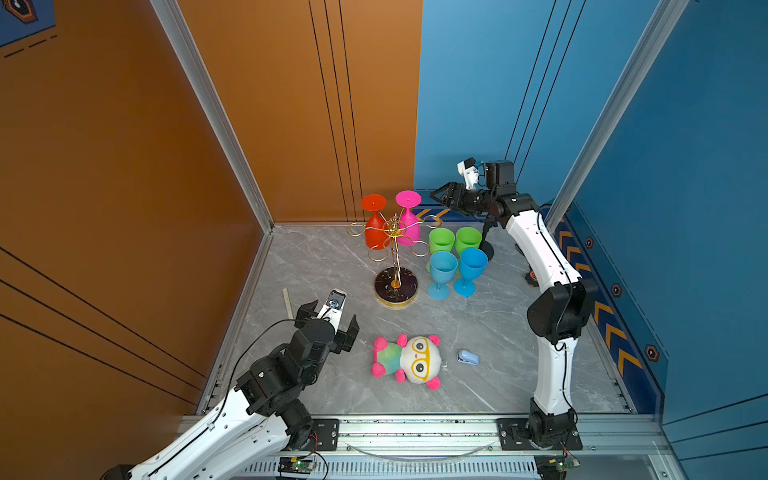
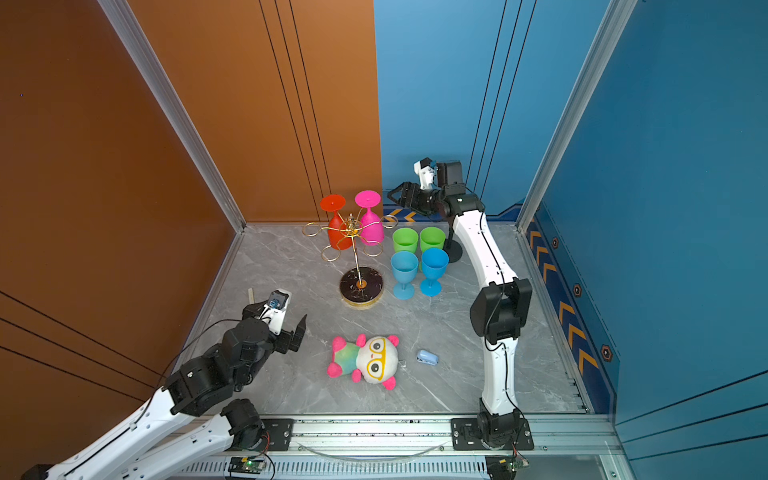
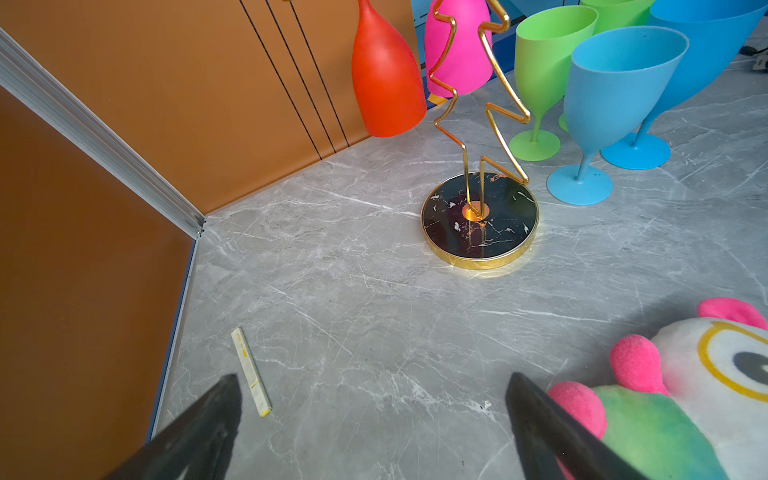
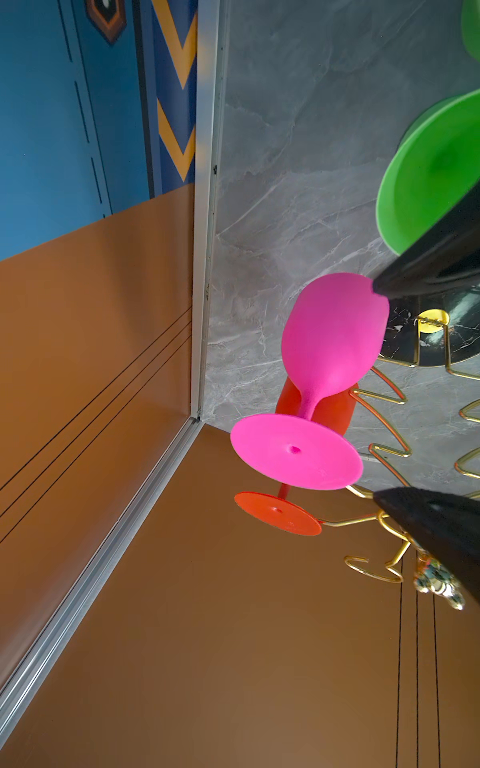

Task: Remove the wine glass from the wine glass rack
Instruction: 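Move the right gripper to the pink glass's foot on the rack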

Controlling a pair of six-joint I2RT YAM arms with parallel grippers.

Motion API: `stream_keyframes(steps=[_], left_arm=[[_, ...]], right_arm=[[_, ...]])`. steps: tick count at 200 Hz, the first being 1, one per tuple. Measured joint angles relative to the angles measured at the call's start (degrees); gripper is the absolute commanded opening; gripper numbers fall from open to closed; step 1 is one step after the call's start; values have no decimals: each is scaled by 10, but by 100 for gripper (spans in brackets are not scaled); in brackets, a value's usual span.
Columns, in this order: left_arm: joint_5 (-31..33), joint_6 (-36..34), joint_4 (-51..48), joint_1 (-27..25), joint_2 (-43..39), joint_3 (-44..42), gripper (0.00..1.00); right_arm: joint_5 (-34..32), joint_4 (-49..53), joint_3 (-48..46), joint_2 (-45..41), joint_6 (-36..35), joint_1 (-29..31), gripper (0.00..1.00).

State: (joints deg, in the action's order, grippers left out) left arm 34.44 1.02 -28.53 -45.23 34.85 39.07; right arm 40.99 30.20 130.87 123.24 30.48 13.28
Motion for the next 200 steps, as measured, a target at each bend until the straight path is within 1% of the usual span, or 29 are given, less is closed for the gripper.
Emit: stream_keyframes(steps=[31, 94, 126, 157, 200], left_arm=[[-23, 5, 1, 26, 5, 0, 99], [-77, 22, 15, 80, 12, 0, 99], [-97, 32, 22, 96, 12, 0, 99], [-109, 36, 22, 101, 12, 0, 99], [-119, 38, 22, 109, 12, 0, 99]], right_arm=[[8, -14, 21, 29, 22, 14, 71], [10, -39, 29, 37, 48, 35, 66], [10, -54, 32, 49, 63, 37, 58], [11, -58, 42, 68, 78, 37, 49], [16, -62, 49, 76, 89, 37, 40]])
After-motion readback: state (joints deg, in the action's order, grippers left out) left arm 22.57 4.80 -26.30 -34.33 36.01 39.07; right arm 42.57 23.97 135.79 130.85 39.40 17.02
